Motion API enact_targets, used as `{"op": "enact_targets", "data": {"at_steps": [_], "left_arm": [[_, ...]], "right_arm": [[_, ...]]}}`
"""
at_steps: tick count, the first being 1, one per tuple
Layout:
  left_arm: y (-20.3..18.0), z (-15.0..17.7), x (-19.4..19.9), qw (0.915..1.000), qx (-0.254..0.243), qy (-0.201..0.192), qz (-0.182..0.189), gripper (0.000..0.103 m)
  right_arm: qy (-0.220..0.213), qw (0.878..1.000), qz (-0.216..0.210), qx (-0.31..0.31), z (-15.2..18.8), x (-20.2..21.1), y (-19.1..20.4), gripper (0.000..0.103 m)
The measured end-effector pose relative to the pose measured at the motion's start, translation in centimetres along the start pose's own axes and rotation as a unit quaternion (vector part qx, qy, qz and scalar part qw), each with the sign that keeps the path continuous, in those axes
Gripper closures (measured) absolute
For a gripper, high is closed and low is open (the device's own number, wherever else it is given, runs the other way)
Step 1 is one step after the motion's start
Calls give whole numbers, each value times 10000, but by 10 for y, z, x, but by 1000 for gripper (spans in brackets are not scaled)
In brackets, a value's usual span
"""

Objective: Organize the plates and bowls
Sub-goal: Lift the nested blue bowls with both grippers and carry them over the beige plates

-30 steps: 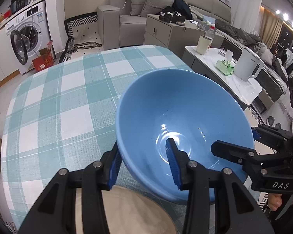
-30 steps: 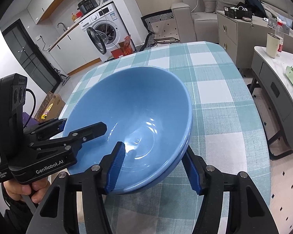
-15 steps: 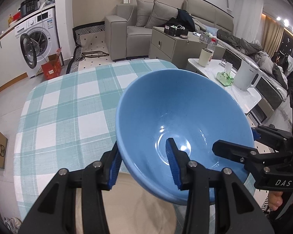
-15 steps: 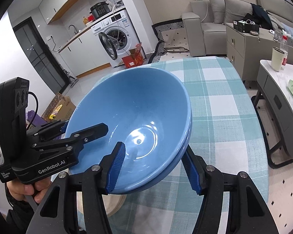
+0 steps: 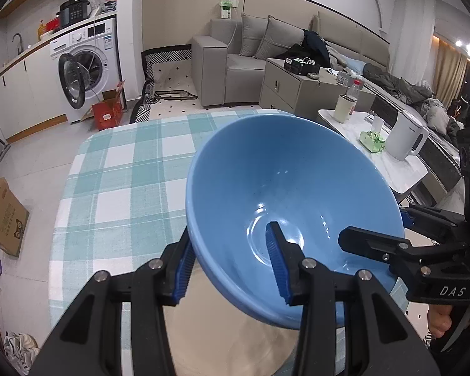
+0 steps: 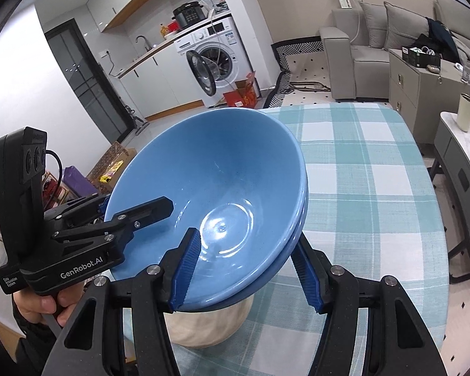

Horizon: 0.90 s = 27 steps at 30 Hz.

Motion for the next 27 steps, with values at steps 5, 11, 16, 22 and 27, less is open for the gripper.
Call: {"op": "enact_targets", "data": {"at_steps": [5, 11, 16, 22, 27], "left_arm": [[10, 13, 11, 9999, 94, -24, -108, 60], [21, 29, 19, 9995, 194, -20, -247, 60], [28, 41, 20, 9992, 262, 35, -294, 60], [35, 55, 20, 9987, 372, 31, -343, 60], [42, 68, 14, 9983, 477, 101, -319, 60]], "right_arm": [[78, 9998, -110, 128, 6, -3, 17, 43], [252, 9991, -205, 255, 16, -13, 31, 43], [344, 9985, -268, 322, 23, -21, 39, 43], [493, 9975, -293, 406, 32, -33, 45, 43], [586, 9967, -320, 457, 39, -45, 47, 43]]}}
Point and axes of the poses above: each gripper's, at about its wrist camera, not at the fingertips, and x roughly against the way its jaws point, y to its left, z to its underside, the point moved 2 cm from there along -x, roughly the way its jaws point, and after that the axes turned 8 degrees about -x, right-handed, at the moved point
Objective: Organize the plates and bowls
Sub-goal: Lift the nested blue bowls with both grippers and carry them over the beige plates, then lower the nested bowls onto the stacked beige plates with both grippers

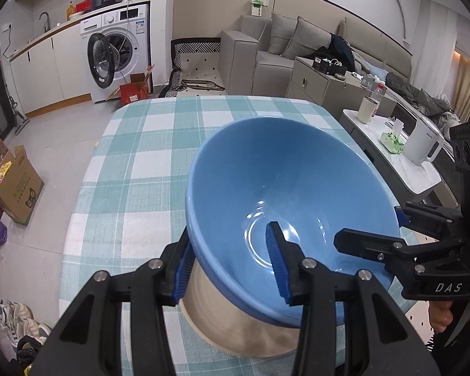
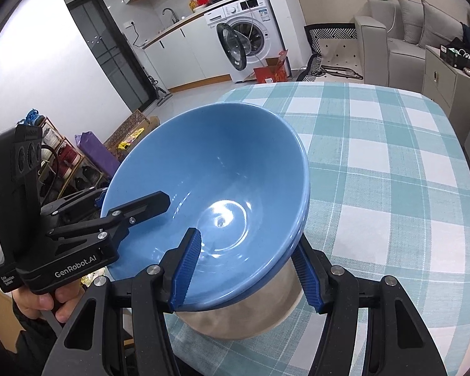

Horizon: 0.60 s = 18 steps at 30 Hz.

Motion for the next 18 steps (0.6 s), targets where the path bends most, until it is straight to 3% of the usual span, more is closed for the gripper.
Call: {"op": "enact_targets", "data": {"at_steps": [18], "left_arm": [[10, 18, -24, 9999, 64, 147, -60, 60]], "right_arm": [[178, 9997, 132, 41, 4, -35, -1, 43]]}}
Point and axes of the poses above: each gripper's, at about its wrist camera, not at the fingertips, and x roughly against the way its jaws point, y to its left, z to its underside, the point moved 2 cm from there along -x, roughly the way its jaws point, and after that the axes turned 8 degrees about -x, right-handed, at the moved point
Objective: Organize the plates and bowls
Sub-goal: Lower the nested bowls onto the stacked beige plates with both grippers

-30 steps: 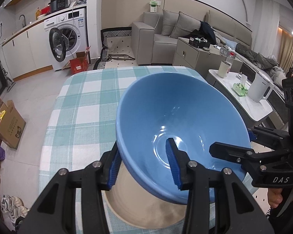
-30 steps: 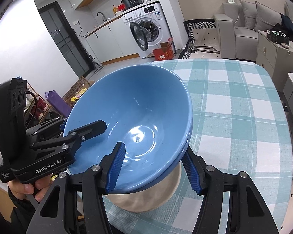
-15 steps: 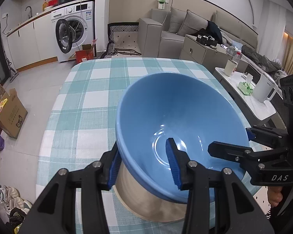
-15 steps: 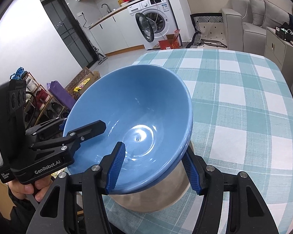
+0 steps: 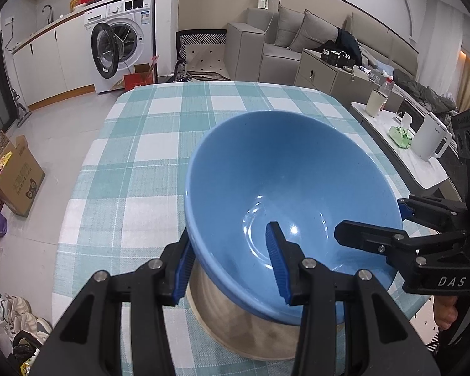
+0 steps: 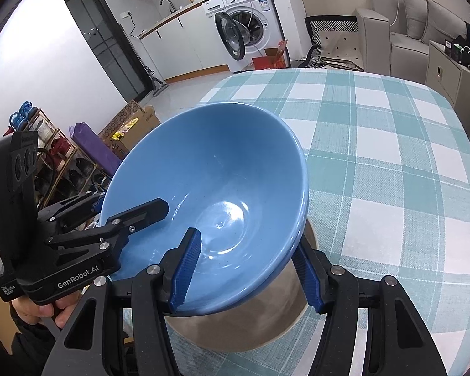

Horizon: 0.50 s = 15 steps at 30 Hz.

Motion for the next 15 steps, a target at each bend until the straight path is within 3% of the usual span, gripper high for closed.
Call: {"op": "enact_targets", "data": {"at_steps": [15], "left_arm": [[2, 5, -9, 10000, 29, 75, -27, 60]], "right_arm": [[21, 10000, 61, 69, 3, -5, 0, 43]]}}
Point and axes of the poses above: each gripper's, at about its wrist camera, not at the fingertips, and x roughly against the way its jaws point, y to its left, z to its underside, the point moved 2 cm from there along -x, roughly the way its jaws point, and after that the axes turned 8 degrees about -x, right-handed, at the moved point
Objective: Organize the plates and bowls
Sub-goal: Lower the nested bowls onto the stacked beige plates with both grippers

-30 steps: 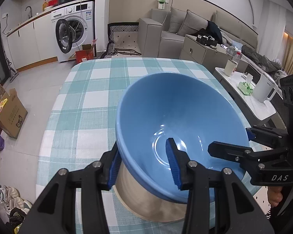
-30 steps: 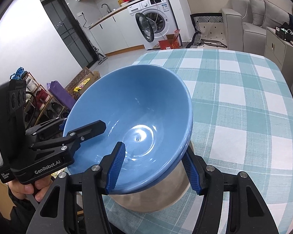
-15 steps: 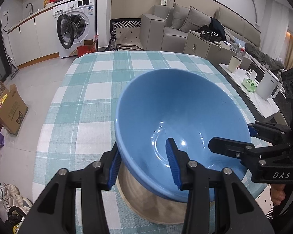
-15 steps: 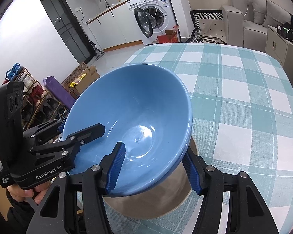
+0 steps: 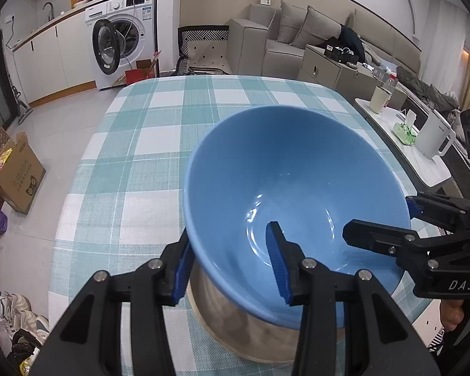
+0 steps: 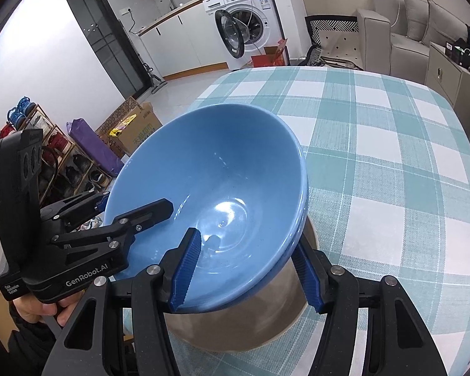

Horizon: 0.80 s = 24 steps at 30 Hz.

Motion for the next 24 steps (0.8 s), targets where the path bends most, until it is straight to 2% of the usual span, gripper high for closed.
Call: {"op": "enact_targets", "data": {"at_steps": [10, 16, 18, 22, 24], "left_arm": [[0, 1, 0, 10000, -41, -2, 24, 59], [2, 1, 0, 9999, 4, 16, 170, 49], [1, 1, 5, 9999, -50, -54, 133, 38], [0, 2, 19, 9997, -158, -210, -30, 32], [1, 4, 27, 9993, -185, -323, -82, 23]], "right_arm": [[-11, 10000, -7, 8, 1, 0, -2, 43], [-38, 10000, -21, 69, 1, 2, -1, 41], [-44, 9998, 19, 187, 2, 4, 2, 36], [-191, 9989, 82, 411, 4, 13, 7, 20], [-292, 9983, 127, 488, 5, 18, 7, 16]]}}
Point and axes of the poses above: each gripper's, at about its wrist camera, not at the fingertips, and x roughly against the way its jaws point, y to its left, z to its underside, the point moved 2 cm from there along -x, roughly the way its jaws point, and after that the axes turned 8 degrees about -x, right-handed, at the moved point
